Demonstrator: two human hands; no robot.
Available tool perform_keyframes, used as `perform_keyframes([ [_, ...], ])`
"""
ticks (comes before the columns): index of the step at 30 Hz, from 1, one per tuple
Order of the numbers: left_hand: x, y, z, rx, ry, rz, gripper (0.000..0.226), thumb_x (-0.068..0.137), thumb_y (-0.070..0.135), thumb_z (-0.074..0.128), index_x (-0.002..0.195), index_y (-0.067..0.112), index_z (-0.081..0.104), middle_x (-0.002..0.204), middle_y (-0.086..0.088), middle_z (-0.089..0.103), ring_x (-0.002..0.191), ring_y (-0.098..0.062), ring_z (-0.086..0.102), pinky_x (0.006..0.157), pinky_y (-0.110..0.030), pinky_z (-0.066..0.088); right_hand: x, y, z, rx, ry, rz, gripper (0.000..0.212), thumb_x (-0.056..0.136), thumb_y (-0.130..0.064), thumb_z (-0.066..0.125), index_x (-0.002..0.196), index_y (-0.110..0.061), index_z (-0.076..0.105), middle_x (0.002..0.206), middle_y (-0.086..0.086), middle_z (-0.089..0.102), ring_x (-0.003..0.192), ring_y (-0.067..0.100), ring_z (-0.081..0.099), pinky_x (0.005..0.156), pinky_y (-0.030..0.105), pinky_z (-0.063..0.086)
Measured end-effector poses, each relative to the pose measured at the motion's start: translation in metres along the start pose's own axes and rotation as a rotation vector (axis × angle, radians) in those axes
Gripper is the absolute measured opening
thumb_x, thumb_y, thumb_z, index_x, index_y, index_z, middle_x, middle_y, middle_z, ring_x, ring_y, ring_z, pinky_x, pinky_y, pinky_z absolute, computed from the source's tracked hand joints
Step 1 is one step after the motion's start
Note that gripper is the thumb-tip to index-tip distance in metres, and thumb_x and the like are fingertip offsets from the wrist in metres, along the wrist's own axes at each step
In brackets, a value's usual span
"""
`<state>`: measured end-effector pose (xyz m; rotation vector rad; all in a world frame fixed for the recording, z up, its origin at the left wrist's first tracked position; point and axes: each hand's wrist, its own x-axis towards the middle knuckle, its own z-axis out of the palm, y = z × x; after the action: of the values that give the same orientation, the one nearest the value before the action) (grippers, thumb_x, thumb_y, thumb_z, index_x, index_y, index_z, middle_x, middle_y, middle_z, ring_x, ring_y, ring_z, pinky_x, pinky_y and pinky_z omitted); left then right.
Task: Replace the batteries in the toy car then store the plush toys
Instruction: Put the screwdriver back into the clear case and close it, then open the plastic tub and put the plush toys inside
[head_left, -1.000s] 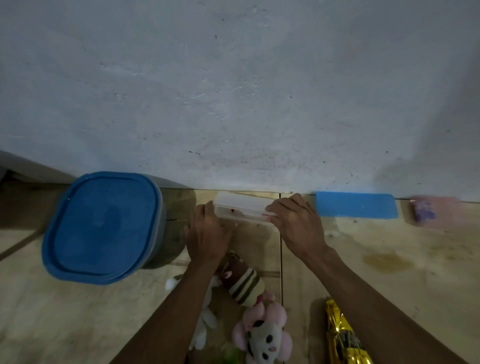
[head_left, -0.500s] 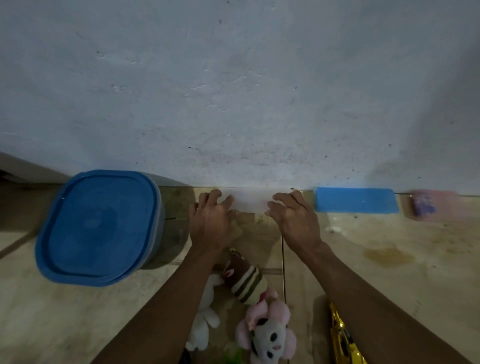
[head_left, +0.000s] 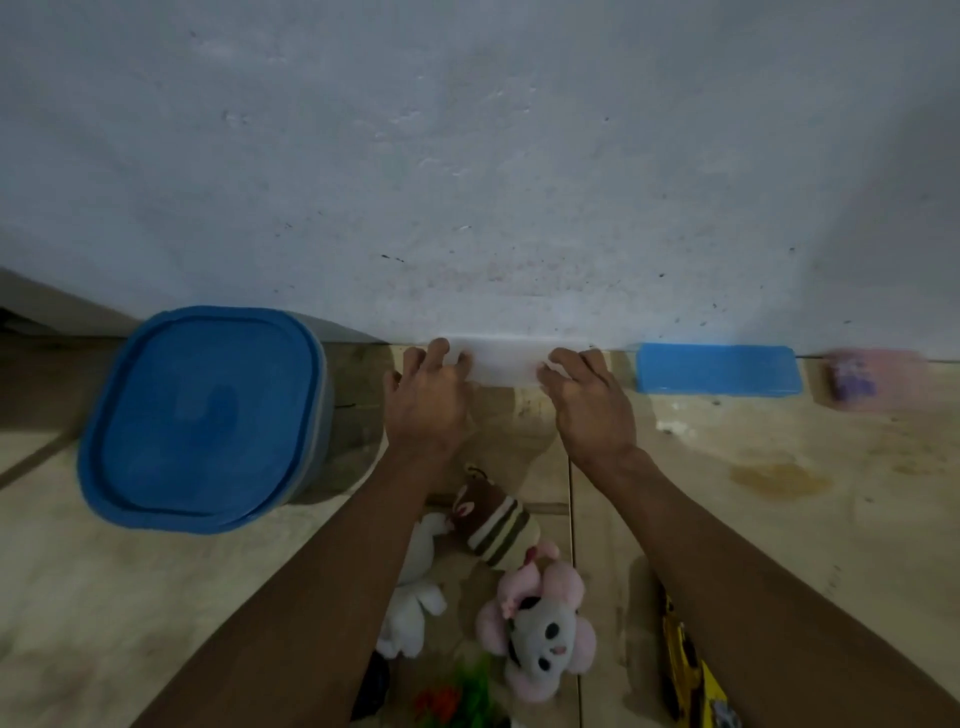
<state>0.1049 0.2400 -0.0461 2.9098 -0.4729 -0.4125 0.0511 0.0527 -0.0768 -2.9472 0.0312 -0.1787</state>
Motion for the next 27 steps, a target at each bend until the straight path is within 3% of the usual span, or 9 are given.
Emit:
perform_keyframes([
  [4, -0.006, 0.000, -0.005, -0.038, -0.099, -0.032, 0.057, 0.104, 0.038, 0.047, 0.157, 0.030, 0.028, 0.167, -0.001, 0.018, 0.151, -0.030, 0.019, 0.119, -0.056, 0.023, -0.003, -0.008, -0.021, 0.014, -0.197, 0.006, 0.050, 0.087, 0.001, 0.052, 0.137, -0.007, 0.055, 0.145, 0.014, 0.049, 0.129, 0.036, 0.045, 0.106, 0.046, 0.043],
  [7, -0.030, 0.003, -0.004, -0.155, -0.107, -0.080, 0.059, 0.102, 0.038, 0.048, 0.157, 0.031, 0.026, 0.167, -0.003, 0.018, 0.151, -0.032, 0.020, 0.118, -0.058, 0.030, -0.016, -0.016, -0.033, 0.102, -0.291, 0.082, 0.066, 0.092, -0.005, 0.056, 0.153, -0.015, 0.032, 0.160, 0.011, 0.029, 0.143, 0.032, 0.030, 0.117, 0.044, 0.031],
  [11, -0.083, 0.006, -0.007, -0.328, 0.141, -0.166, 0.046, 0.098, 0.024, 0.054, 0.144, 0.019, 0.051, 0.155, -0.012, 0.042, 0.139, -0.033, 0.041, 0.110, -0.047, 0.040, -0.048, -0.041, -0.055, 0.310, -0.213, 0.087, 0.056, 0.095, -0.009, 0.055, 0.149, -0.013, 0.040, 0.153, 0.011, 0.042, 0.135, 0.033, 0.041, 0.109, 0.043, 0.039],
  [14, -0.118, -0.004, -0.014, -0.390, 0.221, -0.198, 0.040, 0.099, 0.017, 0.052, 0.139, 0.014, 0.054, 0.147, -0.015, 0.048, 0.135, -0.032, 0.045, 0.108, -0.046, 0.043, -0.065, -0.066, -0.068, 0.445, -0.164, 0.056, 0.045, 0.097, -0.011, 0.055, 0.142, -0.011, 0.050, 0.142, 0.014, 0.053, 0.128, 0.036, 0.048, 0.104, 0.043, 0.043],
  [18, -0.146, -0.038, -0.026, -0.364, 0.333, -0.273, 0.028, 0.094, 0.012, 0.049, 0.119, 0.007, 0.061, 0.121, -0.018, 0.058, 0.113, -0.038, 0.054, 0.088, -0.048, 0.050, -0.072, -0.108, -0.080, 0.558, -0.170, 0.042, 0.040, 0.098, -0.012, 0.056, 0.138, -0.009, 0.054, 0.140, 0.016, 0.056, 0.129, 0.035, 0.050, 0.104, 0.040, 0.041],
  [24, -0.148, -0.089, -0.056, -0.491, 0.416, -0.583, 0.035, 0.100, 0.021, 0.057, 0.133, 0.010, 0.058, 0.135, -0.015, 0.053, 0.124, -0.035, 0.051, 0.102, -0.054, 0.045, -0.057, -0.174, -0.082, 0.680, -0.176, 0.055, 0.039, 0.095, -0.011, 0.059, 0.134, -0.007, 0.058, 0.128, 0.018, 0.062, 0.115, 0.035, 0.059, 0.098, 0.038, 0.044],
  [27, -0.141, -0.106, -0.061, -0.547, 0.429, -0.677, 0.038, 0.100, 0.020, 0.056, 0.136, 0.009, 0.056, 0.138, -0.016, 0.051, 0.126, -0.036, 0.050, 0.104, -0.053, 0.045, -0.044, -0.200, -0.074, 0.698, -0.204, 0.110, 0.038, 0.098, -0.016, 0.056, 0.136, -0.010, 0.055, 0.127, 0.016, 0.061, 0.111, 0.031, 0.060, 0.089, 0.030, 0.043],
])
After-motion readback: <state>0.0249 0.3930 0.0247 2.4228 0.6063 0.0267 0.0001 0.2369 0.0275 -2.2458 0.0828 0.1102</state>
